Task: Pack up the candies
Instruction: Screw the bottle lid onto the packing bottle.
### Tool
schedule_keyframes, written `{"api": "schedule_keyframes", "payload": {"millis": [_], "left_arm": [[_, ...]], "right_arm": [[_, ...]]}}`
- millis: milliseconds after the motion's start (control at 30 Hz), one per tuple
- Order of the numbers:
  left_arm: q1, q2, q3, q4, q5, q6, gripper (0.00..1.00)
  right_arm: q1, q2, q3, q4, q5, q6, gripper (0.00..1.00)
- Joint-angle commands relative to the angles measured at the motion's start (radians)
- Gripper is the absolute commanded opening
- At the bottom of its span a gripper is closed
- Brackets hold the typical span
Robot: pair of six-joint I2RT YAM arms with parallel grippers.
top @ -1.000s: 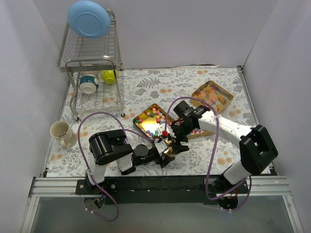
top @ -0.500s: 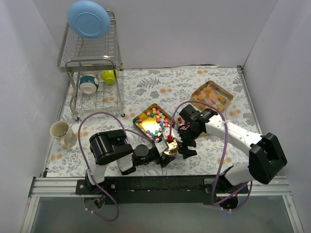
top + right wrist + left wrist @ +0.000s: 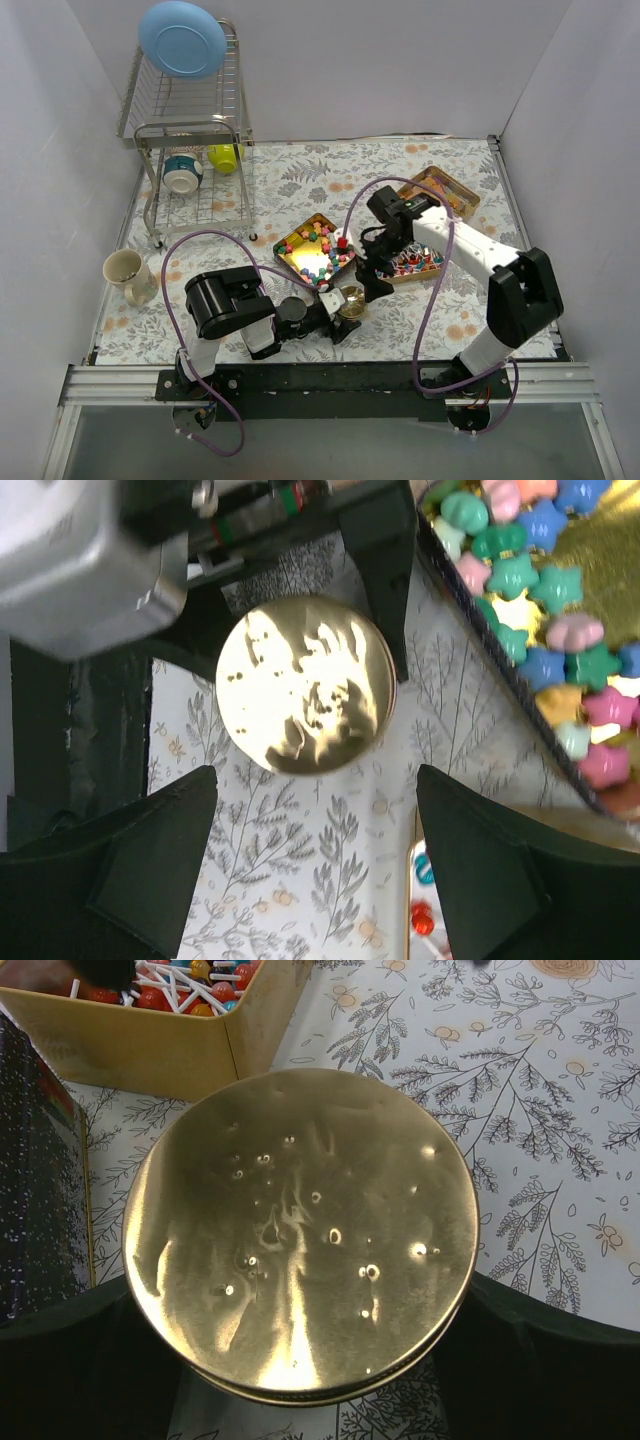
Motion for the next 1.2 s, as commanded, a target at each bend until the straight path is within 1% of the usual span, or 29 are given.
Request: {"api": "schedule_keyframes", "payload": {"millis": [0,67,200,500,733,900,1033,1167], "left_arm": [[0.008,0.051,-0.024,-0.122,-0.055,0.054,0.00],[0.008,0.051,-0.024,-0.121,-0.064,0.052,0.00],[0.008,0.045,-0.022,-0.127,-0.081,0.045,0.00],[0.022,0.034,-0.018,-0.152,-0.095,-0.001,0.00],[0.034,0.045,-0.012,-0.150,-0.104,-0.014,0.00],[0.037,0.051,-0.010,-0.150,-0.104,-0.015,0.00],[0.037,0.054,-0.010,-0.148,-0.098,-0.015,0.00],[0.037,0.051,-0.008,-0.164,-0.080,-0.009,0.00]], "right_arm": [[0.067,0.103,0.098,-0.019,-0.080,-0.061,0.88],[0.083,0.145,0.117,-0.038,-0.085,-0.086,0.88],[0.094,0.177,0.121,-0.075,-0.077,-0.125,0.88],[0.094,0.151,0.062,-0.106,-0.060,-0.139,0.87],[0.094,0.057,-0.076,-0.080,-0.005,-0.113,0.87],[0.094,-0.015,-0.158,-0.098,0.030,-0.090,0.88],[0.094,-0.119,-0.231,-0.170,0.043,-0.092,0.87],[0.074,-0.180,-0.258,-0.213,0.060,-0.087,0.85]]}}
